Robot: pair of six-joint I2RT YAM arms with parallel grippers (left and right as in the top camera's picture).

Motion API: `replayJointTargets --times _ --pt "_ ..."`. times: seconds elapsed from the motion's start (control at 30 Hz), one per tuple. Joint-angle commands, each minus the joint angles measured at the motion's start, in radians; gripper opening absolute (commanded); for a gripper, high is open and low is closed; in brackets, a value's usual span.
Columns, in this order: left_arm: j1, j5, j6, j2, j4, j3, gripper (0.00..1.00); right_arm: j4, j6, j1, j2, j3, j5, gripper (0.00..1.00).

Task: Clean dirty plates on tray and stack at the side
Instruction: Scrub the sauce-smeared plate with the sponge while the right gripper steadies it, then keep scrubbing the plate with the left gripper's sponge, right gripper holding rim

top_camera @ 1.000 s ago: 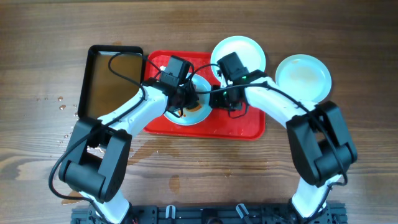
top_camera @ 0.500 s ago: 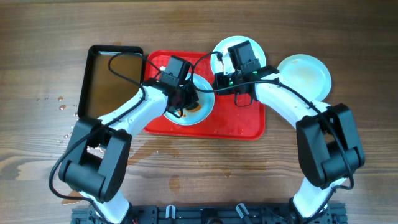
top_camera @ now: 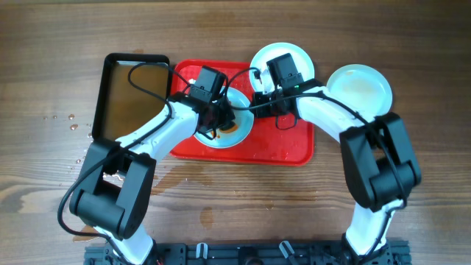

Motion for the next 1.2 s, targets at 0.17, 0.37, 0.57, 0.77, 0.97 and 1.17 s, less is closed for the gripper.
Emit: replayJointTargets --times 0.17,0.37,0.57,0.77,0.97,1.17 --pt "-0.006 -0.013 -0.006 0.008 0.003 -0.001 0.04 -0.021 0.077 0.006 0.031 0.017 -0.015 0.04" --pt "-0.011 -0.013 -0.006 0.008 0.027 -0.001 0.04 -0.053 0.134 0.008 0.031 0.017 -0.016 0.04" --pt "-0.025 -0.013 -0.006 0.012 0.072 -0.001 0.04 -0.061 0.181 0.032 0.031 0.017 -0.014 0.04" --pt "-0.026 -0.013 -0.006 0.062 0.093 -0.001 0.04 -0.052 0.184 0.046 0.031 0.017 -0.002 0.04" --pt "-0.026 -0.015 0.006 0.109 0.097 -0.001 0.04 -0.052 0.184 0.046 0.031 0.017 0.016 0.04" --pt "-0.024 -0.293 0.010 0.115 0.004 -0.001 0.04 -0.057 0.184 0.046 0.031 0.017 0.026 0.04"
